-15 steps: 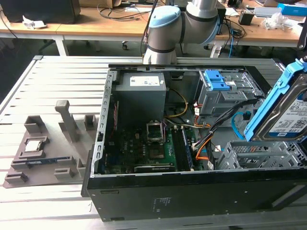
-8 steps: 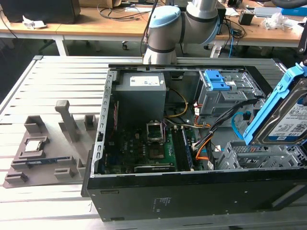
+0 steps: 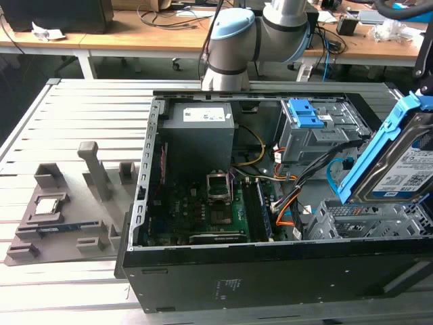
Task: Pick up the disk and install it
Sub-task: 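Insert the disk into the insertion slot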
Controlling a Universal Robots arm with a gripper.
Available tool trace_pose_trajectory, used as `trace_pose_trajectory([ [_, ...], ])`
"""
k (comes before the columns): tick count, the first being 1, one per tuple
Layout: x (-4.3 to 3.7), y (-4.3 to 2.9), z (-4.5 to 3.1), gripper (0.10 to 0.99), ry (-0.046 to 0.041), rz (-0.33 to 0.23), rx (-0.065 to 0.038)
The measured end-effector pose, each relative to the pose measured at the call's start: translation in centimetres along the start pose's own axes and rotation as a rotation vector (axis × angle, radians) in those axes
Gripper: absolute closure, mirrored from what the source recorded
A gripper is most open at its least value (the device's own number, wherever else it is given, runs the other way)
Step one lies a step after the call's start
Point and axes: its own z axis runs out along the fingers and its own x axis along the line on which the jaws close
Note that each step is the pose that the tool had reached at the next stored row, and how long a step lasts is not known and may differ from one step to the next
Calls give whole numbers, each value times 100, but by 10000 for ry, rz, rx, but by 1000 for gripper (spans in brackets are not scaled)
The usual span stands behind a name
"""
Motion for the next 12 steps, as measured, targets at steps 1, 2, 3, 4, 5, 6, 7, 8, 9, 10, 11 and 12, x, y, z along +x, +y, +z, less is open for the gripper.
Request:
trace_pose_trajectory([
  [1,0,-1,19,718,-1,0,0],
  [2,-1,-1,37,718,-1,0,0],
  [3,-4,-2,59,718,1,0,0],
  [4,-8,-2,78,718,0,-5,0],
  [5,-23,-3,108,718,-1,-11,0],
  [6,-42,-3,135,718,1,-11,0],
  [7,-53,-4,149,718,2,-11,0],
  [8,-62,-5,167,718,0,-11,0],
  [9,-66,-6,188,718,-2,-12,-1],
  [10,-66,-7,203,718,5,-18,0],
  [11,-65,-7,213,718,13,-29,0],
  [12,-65,-7,218,718,16,-38,0],
])
